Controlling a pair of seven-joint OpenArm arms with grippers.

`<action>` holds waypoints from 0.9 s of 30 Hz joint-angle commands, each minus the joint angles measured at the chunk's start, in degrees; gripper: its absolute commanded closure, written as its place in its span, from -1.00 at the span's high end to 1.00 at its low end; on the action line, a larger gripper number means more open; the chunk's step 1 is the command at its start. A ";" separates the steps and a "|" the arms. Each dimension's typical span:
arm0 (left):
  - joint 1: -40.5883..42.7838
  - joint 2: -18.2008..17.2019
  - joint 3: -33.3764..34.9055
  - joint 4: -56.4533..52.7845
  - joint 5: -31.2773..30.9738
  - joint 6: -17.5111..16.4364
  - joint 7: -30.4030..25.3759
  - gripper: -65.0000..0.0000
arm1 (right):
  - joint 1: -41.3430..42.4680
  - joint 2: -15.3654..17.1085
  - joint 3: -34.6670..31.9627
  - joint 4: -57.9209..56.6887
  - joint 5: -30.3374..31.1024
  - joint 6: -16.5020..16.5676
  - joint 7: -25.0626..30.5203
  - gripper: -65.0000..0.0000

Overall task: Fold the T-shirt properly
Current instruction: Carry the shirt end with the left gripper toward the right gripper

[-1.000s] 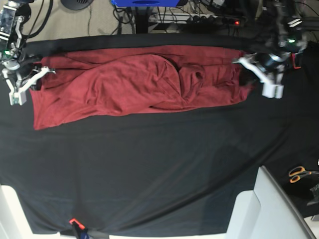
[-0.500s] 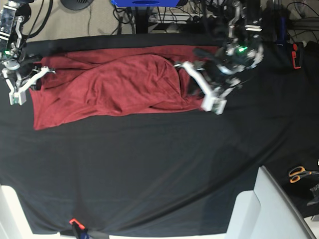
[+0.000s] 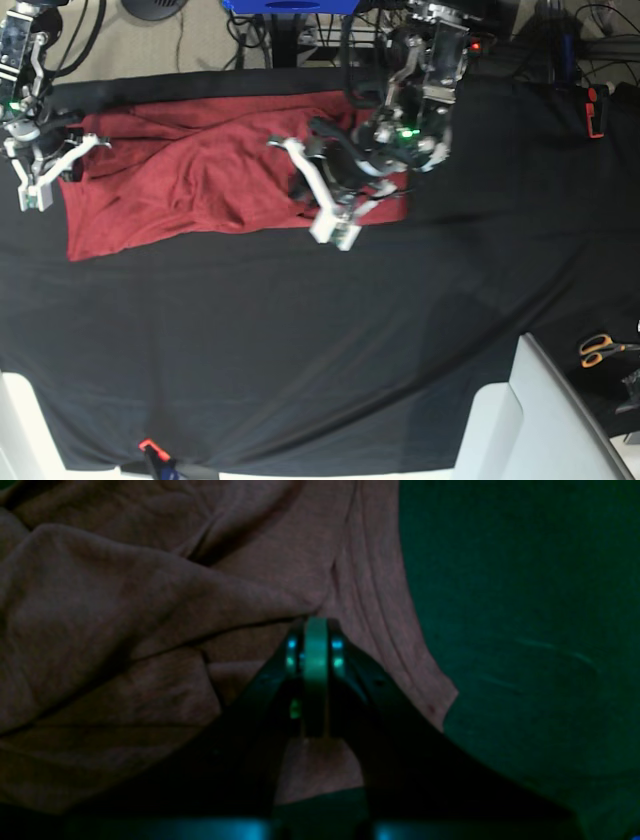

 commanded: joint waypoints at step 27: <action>-7.63 4.09 11.59 -12.11 -1.34 7.18 -4.40 -1.00 | 0.34 0.89 0.50 0.70 0.62 -0.01 1.11 -0.96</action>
